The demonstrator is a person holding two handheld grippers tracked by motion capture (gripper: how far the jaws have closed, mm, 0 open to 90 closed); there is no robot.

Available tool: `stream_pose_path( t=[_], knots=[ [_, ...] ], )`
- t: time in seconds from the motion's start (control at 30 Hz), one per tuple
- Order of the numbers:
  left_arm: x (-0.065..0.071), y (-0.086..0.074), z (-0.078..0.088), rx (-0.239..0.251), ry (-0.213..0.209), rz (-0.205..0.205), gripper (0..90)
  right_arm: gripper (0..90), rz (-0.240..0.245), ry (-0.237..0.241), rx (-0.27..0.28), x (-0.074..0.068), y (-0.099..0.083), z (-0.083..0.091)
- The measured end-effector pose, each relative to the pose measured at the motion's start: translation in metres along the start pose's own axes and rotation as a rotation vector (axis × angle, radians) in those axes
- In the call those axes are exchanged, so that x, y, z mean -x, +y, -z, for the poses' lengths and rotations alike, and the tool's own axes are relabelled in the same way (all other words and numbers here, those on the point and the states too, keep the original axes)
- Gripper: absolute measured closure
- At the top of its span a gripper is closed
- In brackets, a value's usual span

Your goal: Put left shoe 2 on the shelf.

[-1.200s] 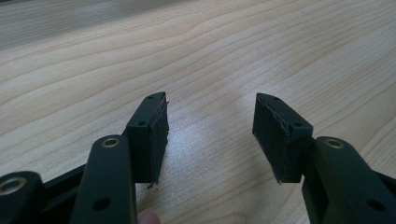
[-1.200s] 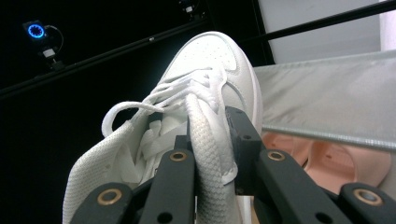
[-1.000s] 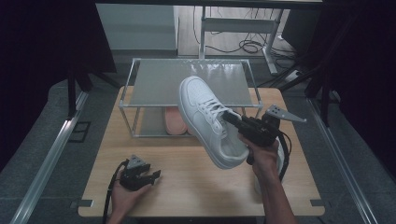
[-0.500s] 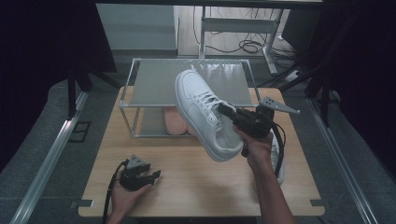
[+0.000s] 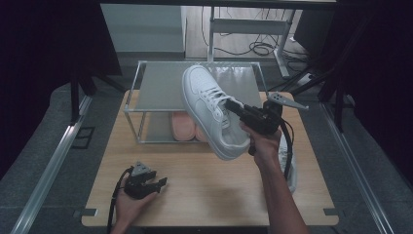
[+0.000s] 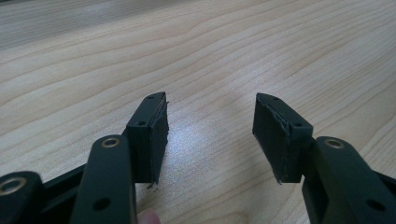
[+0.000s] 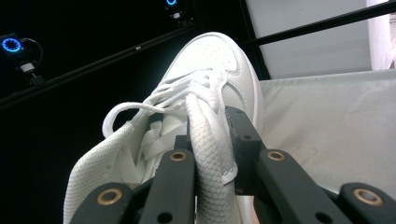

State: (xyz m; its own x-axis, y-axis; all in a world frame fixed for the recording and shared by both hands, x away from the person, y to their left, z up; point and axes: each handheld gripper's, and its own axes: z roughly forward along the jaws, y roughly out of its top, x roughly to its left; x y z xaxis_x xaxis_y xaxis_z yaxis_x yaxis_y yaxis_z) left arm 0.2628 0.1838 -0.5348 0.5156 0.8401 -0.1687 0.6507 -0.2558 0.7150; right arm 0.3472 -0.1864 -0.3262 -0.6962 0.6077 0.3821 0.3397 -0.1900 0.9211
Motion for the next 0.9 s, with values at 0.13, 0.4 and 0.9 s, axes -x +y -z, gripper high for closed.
stream_pose_path(
  t=[0.13, 0.4, 0.9],
  knots=[
    [0.000, 0.000, 0.000, 0.002, 0.001, -0.002, 46.1, 81.8, -0.004, -0.018, 0.008, 0.003, 0.005, -0.006],
    [-0.001, 0.000, 0.002, 0.006, -0.002, 0.008, 46.1, 81.8, -0.009, -0.051, 0.004, 0.007, 0.017, -0.025],
    [-0.004, 0.001, 0.003, 0.016, -0.008, 0.011, 46.1, 81.7, -0.052, -0.132, -0.010, 0.023, 0.033, -0.070]
  ],
)
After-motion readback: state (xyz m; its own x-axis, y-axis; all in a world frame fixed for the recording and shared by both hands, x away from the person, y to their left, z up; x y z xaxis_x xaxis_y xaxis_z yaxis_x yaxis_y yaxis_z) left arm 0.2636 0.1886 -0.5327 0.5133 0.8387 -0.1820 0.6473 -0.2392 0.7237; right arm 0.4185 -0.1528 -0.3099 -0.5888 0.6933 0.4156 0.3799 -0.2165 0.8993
